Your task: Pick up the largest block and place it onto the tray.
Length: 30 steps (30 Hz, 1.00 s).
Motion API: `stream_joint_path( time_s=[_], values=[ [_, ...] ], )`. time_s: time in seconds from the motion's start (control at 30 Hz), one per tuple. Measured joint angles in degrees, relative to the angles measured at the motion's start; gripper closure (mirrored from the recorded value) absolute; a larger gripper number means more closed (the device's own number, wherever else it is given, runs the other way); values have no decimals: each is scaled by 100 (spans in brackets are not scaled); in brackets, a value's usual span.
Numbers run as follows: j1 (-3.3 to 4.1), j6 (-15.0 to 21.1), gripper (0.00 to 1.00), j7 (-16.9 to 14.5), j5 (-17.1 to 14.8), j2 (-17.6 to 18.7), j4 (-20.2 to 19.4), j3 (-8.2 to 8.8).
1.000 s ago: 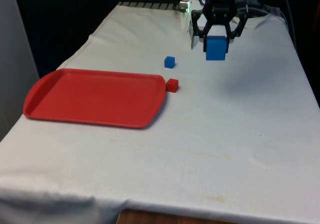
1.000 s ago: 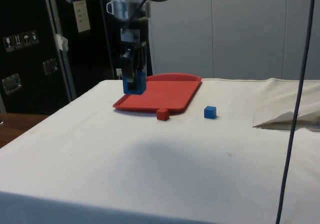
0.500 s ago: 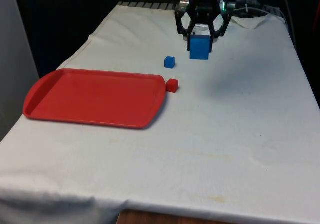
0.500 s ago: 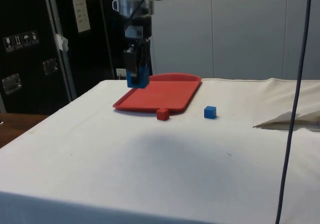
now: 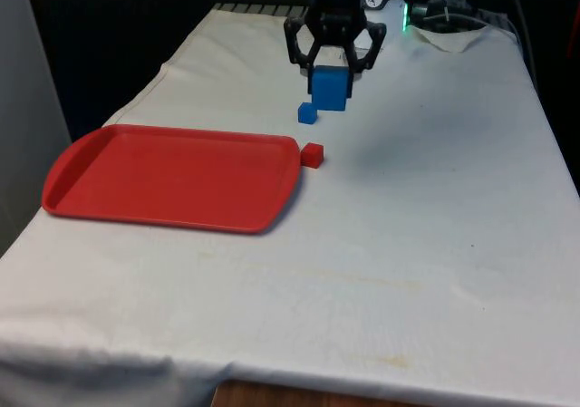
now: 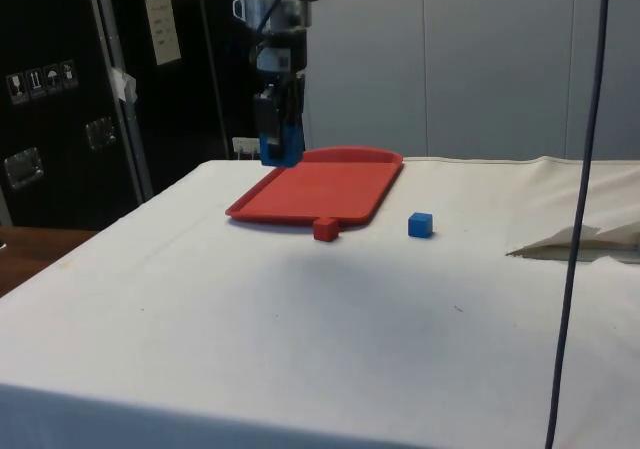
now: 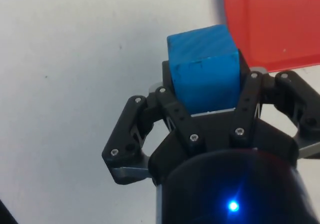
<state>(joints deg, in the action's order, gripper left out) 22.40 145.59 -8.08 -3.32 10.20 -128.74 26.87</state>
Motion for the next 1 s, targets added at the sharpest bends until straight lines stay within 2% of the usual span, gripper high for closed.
stream_joint_path(
  time_s=[0.3, 1.0],
  values=[
    [-46, 0, 100, -344, -206, 315, 212, 275],
    [-143, -17, 100, -1014, -682, 1008, 739, 762]
  ],
)
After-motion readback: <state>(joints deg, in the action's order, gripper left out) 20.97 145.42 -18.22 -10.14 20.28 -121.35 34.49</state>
